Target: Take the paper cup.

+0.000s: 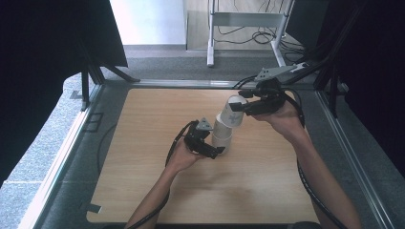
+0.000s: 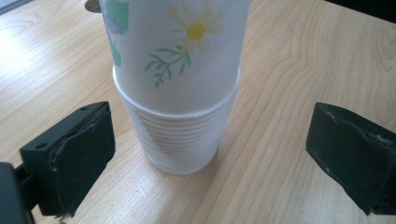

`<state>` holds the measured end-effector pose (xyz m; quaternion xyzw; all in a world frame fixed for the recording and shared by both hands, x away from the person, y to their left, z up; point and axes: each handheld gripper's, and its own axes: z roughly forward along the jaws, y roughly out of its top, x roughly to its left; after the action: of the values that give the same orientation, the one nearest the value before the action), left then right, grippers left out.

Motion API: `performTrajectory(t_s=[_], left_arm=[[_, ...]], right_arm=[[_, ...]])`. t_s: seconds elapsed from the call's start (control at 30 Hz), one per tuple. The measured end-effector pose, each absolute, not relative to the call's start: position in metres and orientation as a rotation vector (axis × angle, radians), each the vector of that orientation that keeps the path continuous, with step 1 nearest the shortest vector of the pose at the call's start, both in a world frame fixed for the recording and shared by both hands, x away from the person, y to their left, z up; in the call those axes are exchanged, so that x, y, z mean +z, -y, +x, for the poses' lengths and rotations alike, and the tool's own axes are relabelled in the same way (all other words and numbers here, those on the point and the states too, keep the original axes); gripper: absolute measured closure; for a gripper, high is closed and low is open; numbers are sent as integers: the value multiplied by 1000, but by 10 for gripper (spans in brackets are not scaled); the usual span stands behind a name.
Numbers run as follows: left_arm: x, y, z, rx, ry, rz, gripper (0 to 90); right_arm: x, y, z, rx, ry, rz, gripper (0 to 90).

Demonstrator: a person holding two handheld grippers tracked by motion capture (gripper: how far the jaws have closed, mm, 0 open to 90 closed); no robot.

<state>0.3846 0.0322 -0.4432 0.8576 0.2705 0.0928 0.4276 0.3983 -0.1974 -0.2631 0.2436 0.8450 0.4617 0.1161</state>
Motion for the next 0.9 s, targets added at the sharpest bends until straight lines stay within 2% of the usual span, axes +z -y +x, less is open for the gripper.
performTrajectory(t_s=[0.9], left_arm=[[-453, -40, 340, 211, -579, 2117, 13]], right_arm=[[-294, 218, 355, 1371, -2504, 647, 379]])
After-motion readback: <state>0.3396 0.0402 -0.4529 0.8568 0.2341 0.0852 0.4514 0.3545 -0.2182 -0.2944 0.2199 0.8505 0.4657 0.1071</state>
